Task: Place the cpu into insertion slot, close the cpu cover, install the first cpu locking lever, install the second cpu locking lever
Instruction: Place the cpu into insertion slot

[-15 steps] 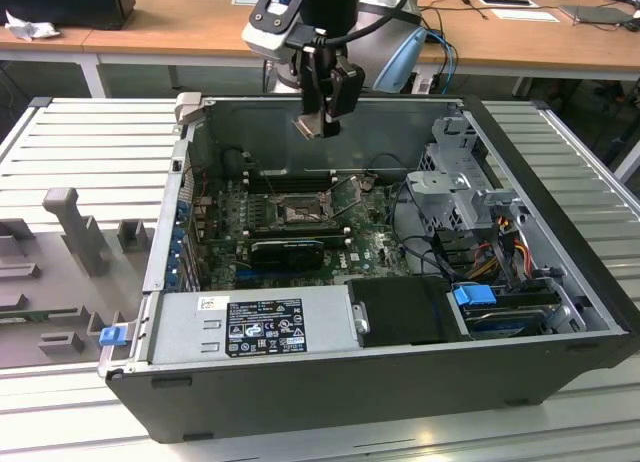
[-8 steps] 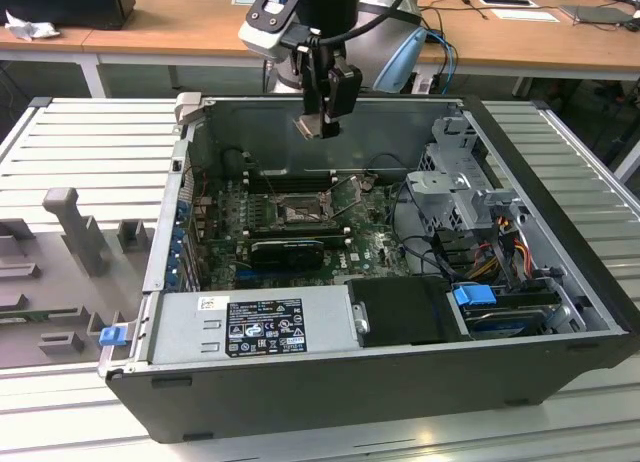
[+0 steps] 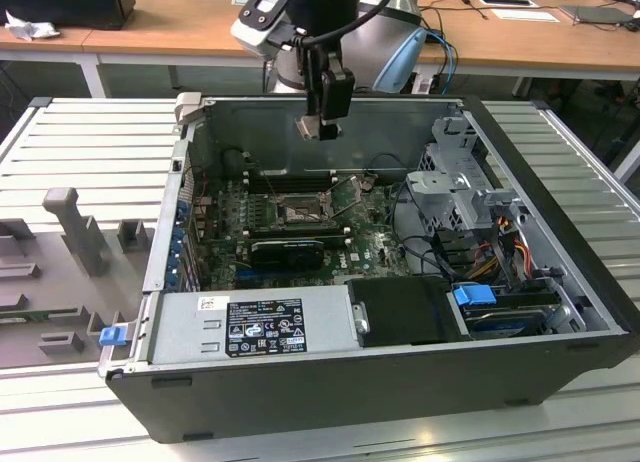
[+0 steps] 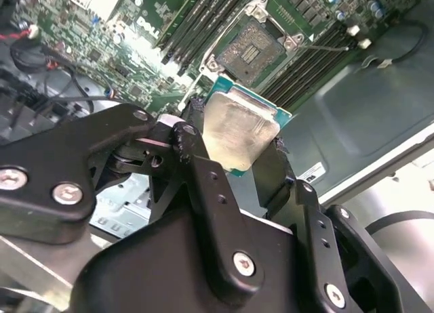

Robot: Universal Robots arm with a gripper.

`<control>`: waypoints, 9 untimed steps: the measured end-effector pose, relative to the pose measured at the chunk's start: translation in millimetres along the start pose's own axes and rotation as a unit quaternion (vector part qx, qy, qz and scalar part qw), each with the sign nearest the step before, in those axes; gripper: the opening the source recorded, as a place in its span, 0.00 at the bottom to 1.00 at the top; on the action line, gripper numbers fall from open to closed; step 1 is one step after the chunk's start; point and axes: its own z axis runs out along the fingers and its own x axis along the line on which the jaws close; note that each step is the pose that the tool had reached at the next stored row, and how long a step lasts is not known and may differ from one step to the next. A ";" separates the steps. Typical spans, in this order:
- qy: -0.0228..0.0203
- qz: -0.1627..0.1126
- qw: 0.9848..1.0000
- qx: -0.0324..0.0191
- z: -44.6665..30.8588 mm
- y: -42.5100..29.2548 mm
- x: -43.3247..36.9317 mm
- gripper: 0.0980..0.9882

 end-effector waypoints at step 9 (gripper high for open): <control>-0.001 0.016 1.000 0.000 12.5 -1.1 -0.2 0.48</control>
